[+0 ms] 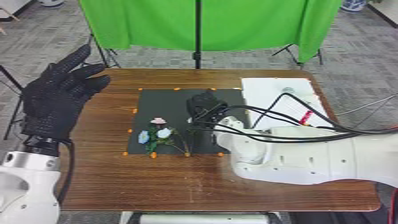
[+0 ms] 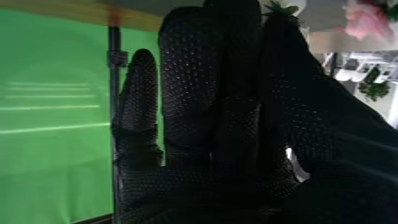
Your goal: Arrange flowers
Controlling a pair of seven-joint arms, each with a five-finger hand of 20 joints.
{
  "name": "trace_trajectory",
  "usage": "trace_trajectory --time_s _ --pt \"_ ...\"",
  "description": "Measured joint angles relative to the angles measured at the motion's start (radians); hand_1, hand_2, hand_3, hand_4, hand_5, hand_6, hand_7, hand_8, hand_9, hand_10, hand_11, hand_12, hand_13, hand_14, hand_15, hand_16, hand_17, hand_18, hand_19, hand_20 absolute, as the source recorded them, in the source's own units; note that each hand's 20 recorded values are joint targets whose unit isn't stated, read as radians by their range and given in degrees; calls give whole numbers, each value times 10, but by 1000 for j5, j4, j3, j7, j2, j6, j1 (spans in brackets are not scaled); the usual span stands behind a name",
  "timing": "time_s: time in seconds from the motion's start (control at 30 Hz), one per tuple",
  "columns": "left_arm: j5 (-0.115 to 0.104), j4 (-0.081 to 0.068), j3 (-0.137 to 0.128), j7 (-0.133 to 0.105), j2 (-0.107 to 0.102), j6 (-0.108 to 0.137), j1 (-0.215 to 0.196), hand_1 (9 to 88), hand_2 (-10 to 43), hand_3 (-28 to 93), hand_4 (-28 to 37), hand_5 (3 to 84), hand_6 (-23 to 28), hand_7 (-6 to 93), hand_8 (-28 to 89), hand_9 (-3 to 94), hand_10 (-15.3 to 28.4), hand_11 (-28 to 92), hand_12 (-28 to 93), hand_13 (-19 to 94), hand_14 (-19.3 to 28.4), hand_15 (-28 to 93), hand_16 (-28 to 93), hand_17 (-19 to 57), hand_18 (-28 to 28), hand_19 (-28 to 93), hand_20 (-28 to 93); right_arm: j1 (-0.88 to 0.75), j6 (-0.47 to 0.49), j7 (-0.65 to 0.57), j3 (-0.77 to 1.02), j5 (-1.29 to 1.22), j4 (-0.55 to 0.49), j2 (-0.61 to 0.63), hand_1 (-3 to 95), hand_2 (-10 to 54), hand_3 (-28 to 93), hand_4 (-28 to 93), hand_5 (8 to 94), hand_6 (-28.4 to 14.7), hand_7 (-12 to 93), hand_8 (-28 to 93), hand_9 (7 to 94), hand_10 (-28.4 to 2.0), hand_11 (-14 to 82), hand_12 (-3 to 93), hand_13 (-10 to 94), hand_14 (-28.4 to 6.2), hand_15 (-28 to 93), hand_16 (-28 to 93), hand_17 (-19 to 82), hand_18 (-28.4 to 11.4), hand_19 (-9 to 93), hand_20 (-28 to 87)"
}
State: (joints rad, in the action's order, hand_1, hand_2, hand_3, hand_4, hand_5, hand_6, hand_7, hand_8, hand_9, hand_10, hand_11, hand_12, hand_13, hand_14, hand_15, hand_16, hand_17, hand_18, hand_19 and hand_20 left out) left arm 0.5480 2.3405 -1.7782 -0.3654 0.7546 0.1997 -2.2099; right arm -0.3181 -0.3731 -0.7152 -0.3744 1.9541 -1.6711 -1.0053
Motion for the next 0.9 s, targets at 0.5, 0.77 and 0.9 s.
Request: trace_trajectory --time_s 0.5,0.77,0.9 --pt "-4 -2 6 -3 -8 1 2 195 61 760 -283 343 86 117 -79 316 201 296 120 232 284 612 -118 -64 226 587 343 0 6 -15 -12 -2 16 -59 504 -95 727 -283 785 49 309 -8 914 -45 138 310 758 -31 577 239 236 -159 783 262" --pt "-4 -2 5 -3 -9 2 -3 198 61 760 -283 342 86 115 -79 317 201 296 120 232 284 612 -118 -64 227 587 343 2 26 -15 -41 -3 13 -83 461 -95 723 -283 739 35 297 -30 862 -64 206 255 729 -45 609 183 223 -163 778 271" --pt "-3 -2 5 1 -7 2 -3 199 61 761 -283 343 86 115 -79 317 201 295 119 232 284 612 -118 -64 226 588 343 2 30 -20 -44 -3 14 -87 433 -95 741 -283 698 29 289 -44 838 -67 228 234 719 -48 616 175 218 -166 779 274"
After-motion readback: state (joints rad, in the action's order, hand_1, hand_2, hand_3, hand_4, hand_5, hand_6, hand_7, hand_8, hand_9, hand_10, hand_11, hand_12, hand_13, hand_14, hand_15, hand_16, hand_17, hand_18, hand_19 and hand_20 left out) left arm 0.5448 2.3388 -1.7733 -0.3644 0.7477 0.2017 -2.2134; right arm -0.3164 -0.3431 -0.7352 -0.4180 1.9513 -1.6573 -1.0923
